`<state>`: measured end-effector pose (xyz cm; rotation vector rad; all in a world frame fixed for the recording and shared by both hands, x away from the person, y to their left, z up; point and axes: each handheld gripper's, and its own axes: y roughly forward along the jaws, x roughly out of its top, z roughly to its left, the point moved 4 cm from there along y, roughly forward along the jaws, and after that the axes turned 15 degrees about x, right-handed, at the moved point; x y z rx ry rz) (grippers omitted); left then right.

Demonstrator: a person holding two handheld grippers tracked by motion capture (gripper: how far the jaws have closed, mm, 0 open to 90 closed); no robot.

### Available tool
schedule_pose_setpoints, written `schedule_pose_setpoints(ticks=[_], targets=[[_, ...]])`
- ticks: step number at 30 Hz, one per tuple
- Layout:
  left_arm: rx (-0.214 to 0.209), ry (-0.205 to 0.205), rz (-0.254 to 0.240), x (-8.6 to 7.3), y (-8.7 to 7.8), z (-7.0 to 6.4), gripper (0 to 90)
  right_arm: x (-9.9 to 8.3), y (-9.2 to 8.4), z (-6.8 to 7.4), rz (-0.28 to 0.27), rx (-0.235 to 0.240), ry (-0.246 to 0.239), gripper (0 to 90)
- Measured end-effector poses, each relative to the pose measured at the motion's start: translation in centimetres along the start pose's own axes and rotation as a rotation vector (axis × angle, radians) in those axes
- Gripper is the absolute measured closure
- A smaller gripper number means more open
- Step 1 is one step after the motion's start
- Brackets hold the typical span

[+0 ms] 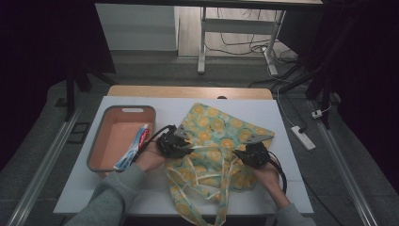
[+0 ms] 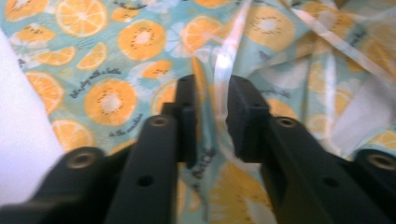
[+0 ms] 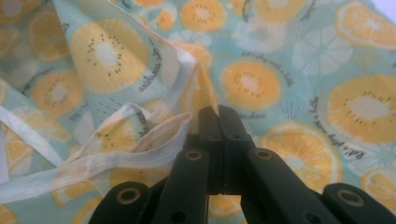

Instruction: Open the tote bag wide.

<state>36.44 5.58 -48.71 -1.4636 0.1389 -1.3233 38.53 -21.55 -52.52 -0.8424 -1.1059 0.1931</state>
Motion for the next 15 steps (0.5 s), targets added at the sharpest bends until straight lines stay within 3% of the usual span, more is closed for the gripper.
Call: schedule_pose_setpoints(ticks=[4,7,8,10,13,14,15], targets=[[-0.007,0.0,-0.077,0.5,-2.5,-0.5,51.3,-0.3,0.0,0.0,0.009,0.0,0.003,89.8],[-0.051,0.007,-0.129,0.4,-4.8,-1.1,45.9,-0.6,-0.2,0.0,0.008,0.001,0.01,89.8],[-0.09,0.035,-0.149,0.3,-5.9,-1.9,44.9,-0.7,-0.3,0.0,0.004,0.005,0.013,89.8],[-0.112,0.059,-0.148,0.3,-6.2,-2.5,41.9,-0.7,-0.3,-0.1,0.005,0.005,0.013,89.8],[-0.176,0.124,-0.127,0.3,-6.3,-4.6,39.4,-0.7,-0.3,-0.1,0.006,0.005,0.011,89.7],[-0.203,0.167,-0.104,0.4,-5.8,-6.1,39.1,-0.7,-0.3,0.0,0.006,0.005,0.01,89.7],[-0.213,0.18,-0.092,0.4,-5.4,-6.8,39.1,-0.7,-0.3,0.0,0.004,0.005,0.01,89.6]])
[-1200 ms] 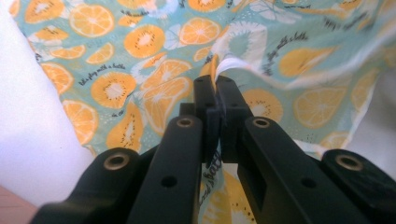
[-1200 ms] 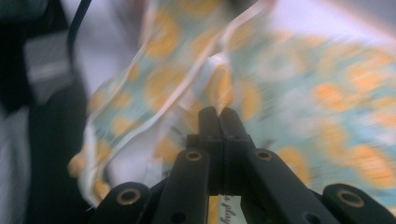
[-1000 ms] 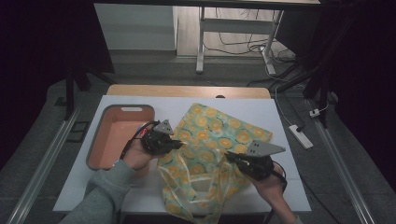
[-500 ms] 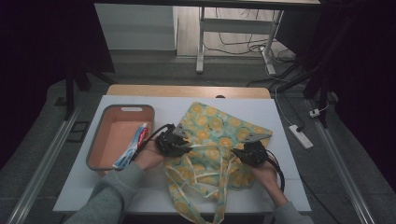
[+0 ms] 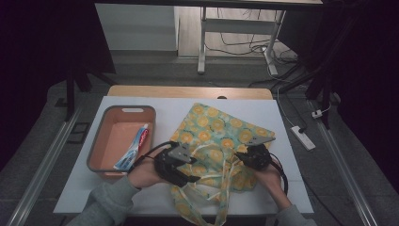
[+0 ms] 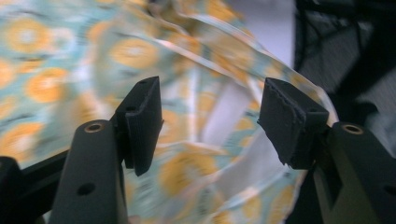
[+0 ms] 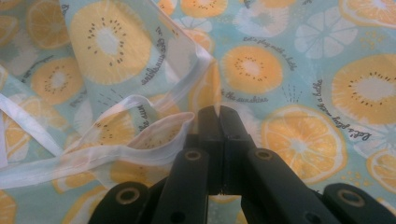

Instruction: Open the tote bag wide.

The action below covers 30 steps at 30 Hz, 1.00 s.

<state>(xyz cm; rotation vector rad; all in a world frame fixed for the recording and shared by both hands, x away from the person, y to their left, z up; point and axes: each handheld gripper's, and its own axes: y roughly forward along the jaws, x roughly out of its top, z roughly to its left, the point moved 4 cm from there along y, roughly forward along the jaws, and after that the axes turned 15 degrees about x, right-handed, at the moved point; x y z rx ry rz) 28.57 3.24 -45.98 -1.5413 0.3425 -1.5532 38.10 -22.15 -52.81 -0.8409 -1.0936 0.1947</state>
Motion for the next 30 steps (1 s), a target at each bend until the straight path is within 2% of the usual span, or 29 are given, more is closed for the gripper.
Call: schedule_pose_setpoints(ticks=[1,5,9,10,11,13,14,15,16,17,18,21,22,23,24,25,26,27,29,30], targets=[[0.0,0.0,0.0,0.0,0.0,0.0,39.3,0.0,0.0,0.0,-0.001,0.0,0.0,89.6],[-0.03,0.071,0.084,-0.2,2.8,-2.0,40.0,0.0,-0.2,0.0,-0.006,0.002,0.0,89.2],[-0.06,0.117,0.157,-0.8,5.1,-3.6,42.0,-0.1,-0.2,0.0,-0.008,0.005,0.003,89.1],[-0.061,0.154,0.194,-1.1,6.0,-4.3,44.4,-0.2,-0.2,0.0,-0.007,0.008,0.005,88.9],[-0.061,0.154,0.194,-1.1,6.0,-4.3,46.6,-0.2,-0.2,-0.1,-0.007,0.008,0.006,88.8],[-0.05,0.196,0.234,-1.5,6.8,-4.9,52.8,-0.2,-0.3,0.0,-0.007,0.007,0.01,88.8],[-0.047,0.209,0.247,-1.6,7.0,-5.1,52.8,-0.2,-0.3,0.0,-0.007,0.007,0.01,88.8],[-0.048,0.21,0.25,-1.8,7.2,-5.1,70.4,-0.2,-0.3,0.0,-0.009,0.007,0.008,88.8],[-0.048,0.21,0.25,-1.8,7.2,-5.1,76.1,-0.2,-0.4,0.0,-0.01,0.006,0.007,88.8],[-0.048,0.202,0.245,-1.8,7.2,-5.0,76.1,-0.2,-0.4,0.0,-0.01,0.006,0.007,88.8],[-0.049,0.2,0.237,-1.7,7.0,-4.8,87.6,-0.2,-0.5,0.0,-0.013,0.008,0.005,88.8],[-0.058,0.171,0.163,-1.3,5.9,-4.2,88.4,-0.1,-0.9,0.2,-0.027,0.013,-0.006,88.8],[-0.025,0.143,0.105,-0.7,4.5,-3.5,88.4,-0.1,-1.1,0.3,-0.035,0.014,-0.008,88.3],[-0.025,0.143,0.105,-0.7,4.5,-3.5,88.4,-0.1,-1.3,0.5,-0.043,0.019,-0.013,87.9],[-0.01,0.125,0.067,-0.3,3.6,-3.0,88.5,0.0,-1.7,0.7,-0.056,0.029,-0.018,87.0],[0.021,0.082,-0.011,0.6,1.6,-1.8,88.5,0.1,-2.1,1.0,-0.069,0.041,-0.019,86.3],[0.041,0.066,-0.049,1.0,0.7,-1.2,88.5,0.2,-2.5,1.4,-0.087,0.052,-0.022,85.8],[0.041,0.066,-0.049,1.0,0.7,-1.2,88.5,0.3,-2.9,1.8,-0.101,0.068,-0.027,84.9],[0.052,0.025,-0.115,1.6,-1.1,-0.2,88.5,0.3,-3.3,2.2,-0.11,0.082,-0.034,83.3],[0.057,0.007,-0.142,1.9,-1.8,0.2,88.5,0.1,-4.2,3.3,-0.125,0.104,-0.052,76.7]])
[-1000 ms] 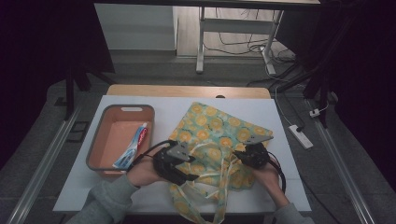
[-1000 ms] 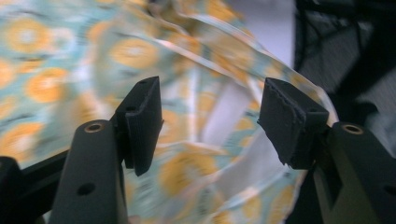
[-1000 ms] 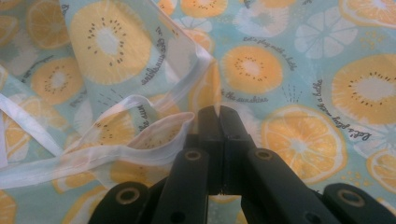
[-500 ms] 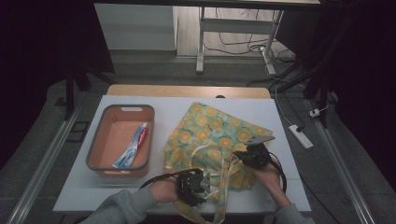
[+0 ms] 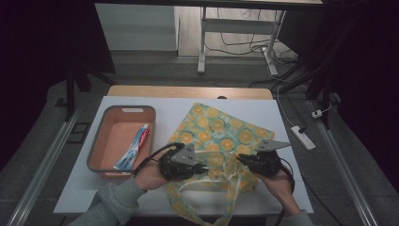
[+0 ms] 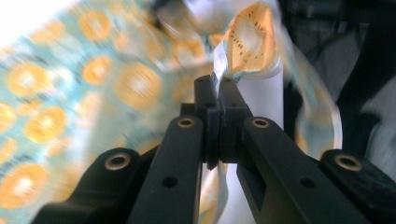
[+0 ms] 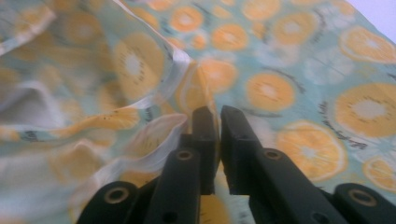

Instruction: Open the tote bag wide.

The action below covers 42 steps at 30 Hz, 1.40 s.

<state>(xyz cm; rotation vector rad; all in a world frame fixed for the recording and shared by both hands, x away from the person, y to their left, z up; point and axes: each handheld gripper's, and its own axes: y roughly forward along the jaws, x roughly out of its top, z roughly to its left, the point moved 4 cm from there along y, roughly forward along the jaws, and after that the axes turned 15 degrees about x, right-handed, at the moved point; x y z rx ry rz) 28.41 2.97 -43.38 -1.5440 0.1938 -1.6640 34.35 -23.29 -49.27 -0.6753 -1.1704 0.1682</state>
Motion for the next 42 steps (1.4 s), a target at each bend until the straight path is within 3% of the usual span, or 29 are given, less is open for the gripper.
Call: schedule_pose_setpoints(ticks=[2,3,5,6,7,13,16,20,22,23,24,26,27,29,30,31,32,35,38,39,42], targets=[[0.039,-0.019,-0.025,0.5,-0.7,0.9,88.5,0.0,-0.4,0.5,-0.004,0.01,-0.012,71.4],[0.07,-0.038,-0.032,0.7,-0.8,1.7,88.5,0.1,-1.0,1.5,-0.023,0.024,-0.031,58.4],[0.085,-0.049,-0.035,0.8,-0.6,2.1,88.4,0.4,-1.7,2.2,-0.061,0.039,-0.045,49.5],[0.103,-0.058,-0.031,0.9,-0.3,2.5,88.4,0.4,-1.7,2.2,-0.061,0.039,-0.045,49.5],[0.147,-0.068,-0.013,1.0,0.6,3.4,88.4,0.9,-2.3,2.7,-0.095,0.051,-0.056,41.7],[0.191,-0.104,0.047,1.1,3.2,5.4,88.3,2.7,-3.0,4.8,-0.121,0.07,-0.083,29.0],[0.199,-0.128,0.07,1.0,4.3,6.3,88.3,3.3,-1.8,6.3,-0.066,0.095,-0.107,20.9],[0.214,-0.152,0.086,0.9,5.3,7.1,88.2,3.0,1.8,7.6,0.037,0.12,-0.085,15.8],[0.223,-0.159,0.093,0.9,5.9,7.6,88.2,2.7,4.0,7.7,0.096,0.1,-0.086,13.9],[0.223,-0.159,0.093,0.9,5.9,7.6,88.2,2.7,4.0,7.7,0.096,0.1,-0.086,13.9],[0.227,-0.162,0.096,1.0,6.1,7.7,88.1,2.4,6.0,7.1,0.159,0.052,-0.093,13.7],[0.235,-0.167,0.098,1.0,6.3,8.1,88.1,2.3,7.4,6.1,0.189,0.053,-0.065,20.3],[0.237,-0.172,0.1,0.9,6.4,8.3,88.0,2.3,7.9,5.5,0.191,0.054,-0.05,30.4],[0.24,-0.176,0.101,0.9,6.4,8.4,87.4,2.4,8.5,4.6,0.2,0.115,-0.057,53.9],[0.241,-0.18,0.104,0.8,6.6,8.5,86.6,2.5,8.8,4.2,0.211,0.107,-0.059,62.5],[0.24,-0.178,0.118,0.6,6.9,8.6,85.2,2.8,8.9,3.7,0.209,0.097,-0.046,76.7],[0.239,-0.181,0.123,0.6,7.0,8.6,83.5,3.0,8.9,3.4,0.198,0.116,-0.033,85.9],[0.239,-0.177,0.12,0.5,6.7,8.6,77.4,4.1,8.3,2.6,0.156,0.105,-0.015,89.4],[0.241,-0.181,0.096,0.7,6.1,8.5,58.2,4.9,7.6,2.3,0.108,0.096,-0.002,89.5],[0.242,-0.18,0.081,0.8,5.6,8.4,52.3,5.7,6.7,1.9,0.063,0.076,0.014,89.6],[0.25,-0.167,0.04,1.1,3.0,7.3,38.6,6.5,5.7,1.3,0.02,0.048,0.034,89.7]])
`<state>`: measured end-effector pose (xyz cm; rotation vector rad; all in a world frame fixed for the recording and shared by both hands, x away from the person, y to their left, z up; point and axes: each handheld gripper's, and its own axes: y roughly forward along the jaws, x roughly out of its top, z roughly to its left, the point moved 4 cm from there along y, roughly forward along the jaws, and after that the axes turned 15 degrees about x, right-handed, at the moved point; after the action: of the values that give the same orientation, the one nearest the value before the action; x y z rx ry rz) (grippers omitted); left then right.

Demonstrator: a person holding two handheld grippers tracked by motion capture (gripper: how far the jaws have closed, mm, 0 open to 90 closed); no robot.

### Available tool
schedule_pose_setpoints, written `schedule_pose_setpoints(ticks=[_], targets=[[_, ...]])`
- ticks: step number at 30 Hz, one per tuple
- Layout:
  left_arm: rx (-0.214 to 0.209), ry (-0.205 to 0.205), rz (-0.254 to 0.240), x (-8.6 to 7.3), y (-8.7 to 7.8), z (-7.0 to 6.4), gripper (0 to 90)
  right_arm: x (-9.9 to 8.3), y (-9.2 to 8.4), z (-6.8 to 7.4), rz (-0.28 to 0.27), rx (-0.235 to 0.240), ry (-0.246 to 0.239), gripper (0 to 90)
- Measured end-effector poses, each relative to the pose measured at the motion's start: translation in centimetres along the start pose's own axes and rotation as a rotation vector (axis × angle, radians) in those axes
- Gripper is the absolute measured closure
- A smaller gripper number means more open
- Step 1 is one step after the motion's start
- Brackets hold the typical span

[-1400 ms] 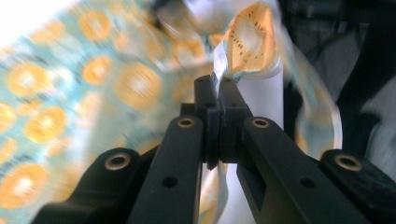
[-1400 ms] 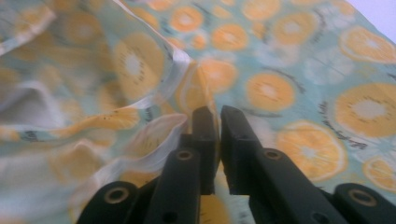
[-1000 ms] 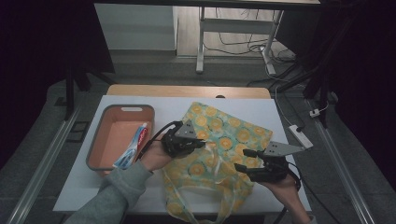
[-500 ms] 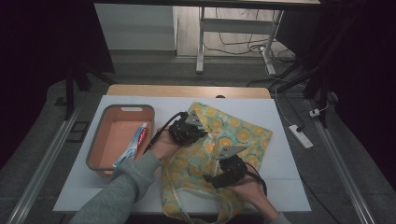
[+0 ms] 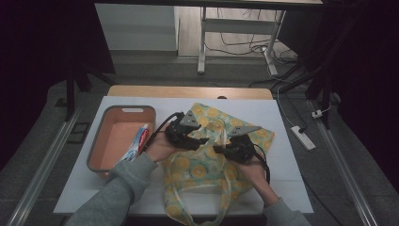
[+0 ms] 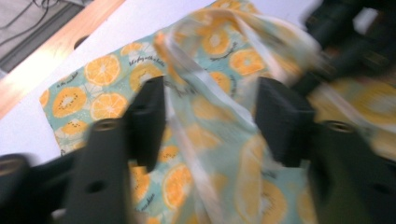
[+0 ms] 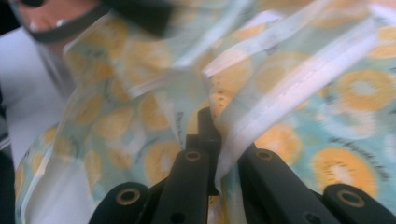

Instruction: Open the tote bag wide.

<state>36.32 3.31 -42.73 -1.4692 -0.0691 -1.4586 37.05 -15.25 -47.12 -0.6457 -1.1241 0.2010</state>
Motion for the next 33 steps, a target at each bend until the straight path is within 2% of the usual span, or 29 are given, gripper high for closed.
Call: schedule_pose_setpoints(ticks=[2,3,4,6,8,10,13,14,15,16,17,19,21,22,23,25,26,28,29,30,32,33], targets=[[0.005,0.009,-0.023,-0.3,-1.7,-0.4,35.6,0.2,-0.3,-0.4,-0.012,-0.01,0.012,89.7],[0.005,0.009,-0.023,-0.3,-1.7,-0.4,35.3,0.3,-0.4,-0.7,-0.017,-0.016,0.017,89.7],[0.003,0.014,-0.033,-0.5,-2.4,-0.7,35.3,0.3,-0.4,-0.7,-0.017,-0.016,0.017,89.7],[-0.011,0.04,-0.046,-1.2,-3.8,-1.5,36.2,0.4,-0.4,-1.2,-0.025,-0.021,0.031,89.7],[-0.041,0.076,-0.051,-1.9,-4.7,-2.8,41.5,0.3,-0.2,-1.9,-0.025,-0.026,0.047,89.7],[-0.103,0.111,-0.049,-2.7,-4.9,-4.4,43.1,0.3,-0.2,-2.2,-0.026,-0.027,0.053,89.6],[-0.167,0.152,0.001,-3.6,-3.3,-7.0,44.3,0.4,0.1,-2.8,-0.036,-0.033,0.067,89.6],[-0.176,0.21,0.056,-4.1,-1.5,-8.7,44.4,0.4,0.1,-2.9,-0.035,-0.034,0.067,89.6],[-0.176,0.21,0.056,-4.1,-1.5,-8.7,44.4,0.4,0.1,-3.0,-0.038,-0.034,0.07,89.6],[-0.175,0.227,0.075,-4.3,-0.4,-9.4,44.5,0.4,0.0,-3.2,-0.039,-0.036,0.07,89.6],[-0.194,0.254,0.121,-4.5,1.7,-10.5,44.7,0.4,-0.1,-3.2,-0.041,-0.037,0.075,89.6],[-0.186,0.263,0.148,-4.6,3.7,-11.2,46.2,0.3,-0.3,-3.4,-0.048,-0.038,0.079,89.6],[-0.192,0.27,0.166,-4.7,5.1,-11.6,54.7,0.3,-0.5,-3.6,-0.052,-0.039,0.083,89.6],[-0.202,0.279,0.167,-4.7,5.5,-11.8,64.0,0.3,-0.6,-3.7,-0.057,-0.04,0.083,89.6],[-0.202,0.279,0.167,-4.7,5.5,-11.8,72.9,0.3,-0.8,-3.8,-0.059,-0.041,0.084,89.6],[-0.259,0.311,0.155,-4.8,5.8,-12.2,85.8,0.2,-1.1,-4.0,-0.068,-0.048,0.092,89.6],[-0.287,0.321,0.151,-4.8,5.6,-12.4,88.5,0.2,-1.3,-4.2,-0.071,-0.049,0.094,89.6],[-0.301,0.333,0.148,-4.9,5.3,-12.4,89.0,0.3,-1.7,-4.6,-0.084,-0.06,0.102,89.6],[-0.318,0.363,0.139,-5.1,4.6,-12.4,89.1,0.3,-1.9,-4.7,-0.089,-0.062,0.106,89.6],[-0.328,0.371,0.126,-5.2,4.1,-12.4,89.2,0.3,-2.2,-4.9,-0.094,-0.07,0.107,89.6],[-0.343,0.375,0.108,-5.4,2.9,-12.4,89.2,0.3,-2.8,-5.1,-0.106,-0.075,0.114,89.6],[-0.343,0.375,0.108,-5.4,2.9,-12.4,89.2,0.3,-2.8,-5.1,-0.106,-0.075,0.114,89.6]])
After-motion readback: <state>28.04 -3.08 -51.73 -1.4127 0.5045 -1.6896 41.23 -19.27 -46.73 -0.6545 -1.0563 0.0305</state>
